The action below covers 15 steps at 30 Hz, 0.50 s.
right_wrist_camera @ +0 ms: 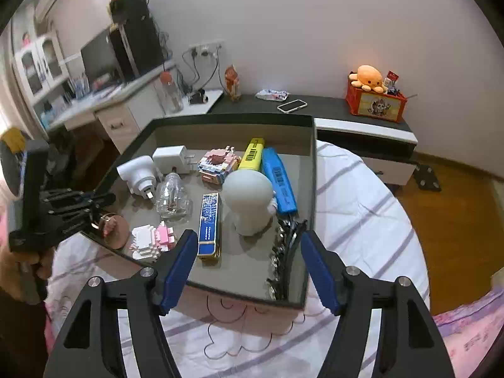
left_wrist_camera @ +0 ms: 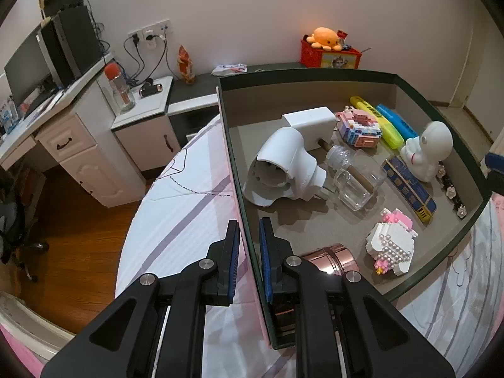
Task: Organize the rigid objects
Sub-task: 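Open right tool to release the lighter and withdraw from the box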
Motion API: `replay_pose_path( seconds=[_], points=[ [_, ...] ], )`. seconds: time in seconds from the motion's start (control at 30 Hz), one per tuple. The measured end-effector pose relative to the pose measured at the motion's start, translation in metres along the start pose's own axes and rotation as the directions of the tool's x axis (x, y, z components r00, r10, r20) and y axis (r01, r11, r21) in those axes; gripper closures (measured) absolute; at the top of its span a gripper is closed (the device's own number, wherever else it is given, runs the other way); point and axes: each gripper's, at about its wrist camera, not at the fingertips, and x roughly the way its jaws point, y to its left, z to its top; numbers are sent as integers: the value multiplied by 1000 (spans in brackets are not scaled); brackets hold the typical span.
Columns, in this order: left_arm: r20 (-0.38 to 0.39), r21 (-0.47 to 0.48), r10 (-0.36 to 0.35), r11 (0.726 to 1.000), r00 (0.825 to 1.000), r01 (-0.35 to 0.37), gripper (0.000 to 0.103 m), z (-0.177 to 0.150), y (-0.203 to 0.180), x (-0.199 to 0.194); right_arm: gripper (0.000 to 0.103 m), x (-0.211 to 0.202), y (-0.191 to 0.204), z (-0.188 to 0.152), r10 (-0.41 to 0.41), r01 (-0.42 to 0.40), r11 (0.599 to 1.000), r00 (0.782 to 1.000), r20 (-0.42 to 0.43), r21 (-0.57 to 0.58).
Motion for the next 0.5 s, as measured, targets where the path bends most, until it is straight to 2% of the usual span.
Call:
replay_pose_path(
  seconds=[0.13,0.27,0.33,0.37,0.43,0.47,0.5],
  points=[
    [-6,7,25,1000,1000,-25,91,1,-2,-4,33,-2,-9,-12,32,-32,999,999,1,28],
    [-7,8,39,999,999,-39,89,1,-3,-10,33,-9,-18,-16,-50,48,998,998,46,47],
    [-6,5,40,999,999,-40,88,0,-2,-14,28,-11,-25,-17,-119,116,992,991,54,55],
    [-4,4,40,999,999,-40,84,0,-2,-17,27,-13,-28,-18,-129,125,990,990,57,60],
    [5,6,56,998,998,-56,65,-2,-3,-23,27,-16,-32,-21,-97,93,993,994,55,70],
    [16,4,66,998,998,-66,50,-3,-3,-27,27,-16,-34,-24,-77,72,994,996,55,79],
    [21,4,66,998,998,-66,42,-3,-4,-30,27,-16,-35,-26,-65,60,995,997,51,84]
  ],
)
